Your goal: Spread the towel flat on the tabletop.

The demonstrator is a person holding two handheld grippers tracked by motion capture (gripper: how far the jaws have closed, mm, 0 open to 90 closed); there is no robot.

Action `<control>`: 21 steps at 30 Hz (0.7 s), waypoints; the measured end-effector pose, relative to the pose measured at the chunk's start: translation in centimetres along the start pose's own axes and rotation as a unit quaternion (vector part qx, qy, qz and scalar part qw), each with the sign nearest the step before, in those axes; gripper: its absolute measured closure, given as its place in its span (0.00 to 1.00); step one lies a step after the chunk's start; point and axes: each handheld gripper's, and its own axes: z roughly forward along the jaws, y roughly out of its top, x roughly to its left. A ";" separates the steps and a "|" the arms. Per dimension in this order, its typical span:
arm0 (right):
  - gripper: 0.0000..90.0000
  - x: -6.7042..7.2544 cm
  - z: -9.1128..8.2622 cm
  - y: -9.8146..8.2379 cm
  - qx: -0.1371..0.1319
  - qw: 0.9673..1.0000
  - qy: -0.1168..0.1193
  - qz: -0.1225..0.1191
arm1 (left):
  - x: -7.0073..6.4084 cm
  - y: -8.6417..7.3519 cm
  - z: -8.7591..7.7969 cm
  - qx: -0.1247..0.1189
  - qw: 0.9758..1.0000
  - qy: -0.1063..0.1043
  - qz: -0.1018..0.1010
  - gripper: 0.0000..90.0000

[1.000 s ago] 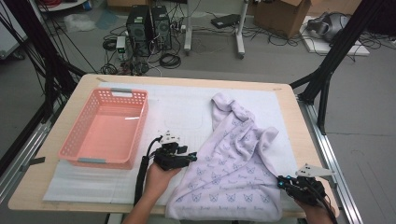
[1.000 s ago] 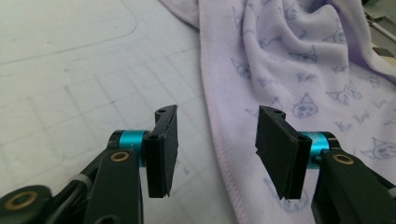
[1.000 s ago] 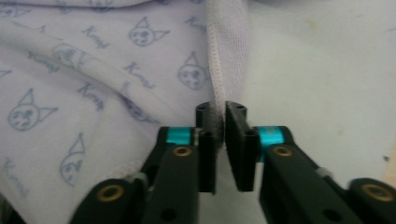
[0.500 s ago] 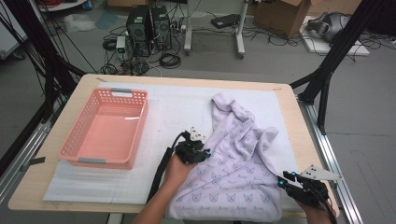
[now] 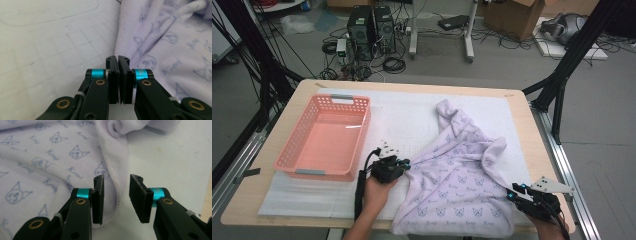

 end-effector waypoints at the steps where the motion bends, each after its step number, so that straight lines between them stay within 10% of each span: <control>1: 0.72 0.1 0.1 0.1 0.000 1.000 0.000 0.000 | 0.1 -0.4 -0.6 -0.002 1.000 0.000 -0.001 0.97; 6: 0.71 0.7 0.7 0.9 -0.012 1.000 0.008 -0.011 | 0.0 -1.7 -3.0 -0.013 1.000 -0.005 0.008 0.96; 21: 0.70 3.9 6.8 5.5 0.016 0.994 0.058 -0.095 | -0.7 -2.3 -3.0 -0.017 1.000 -0.007 0.018 0.94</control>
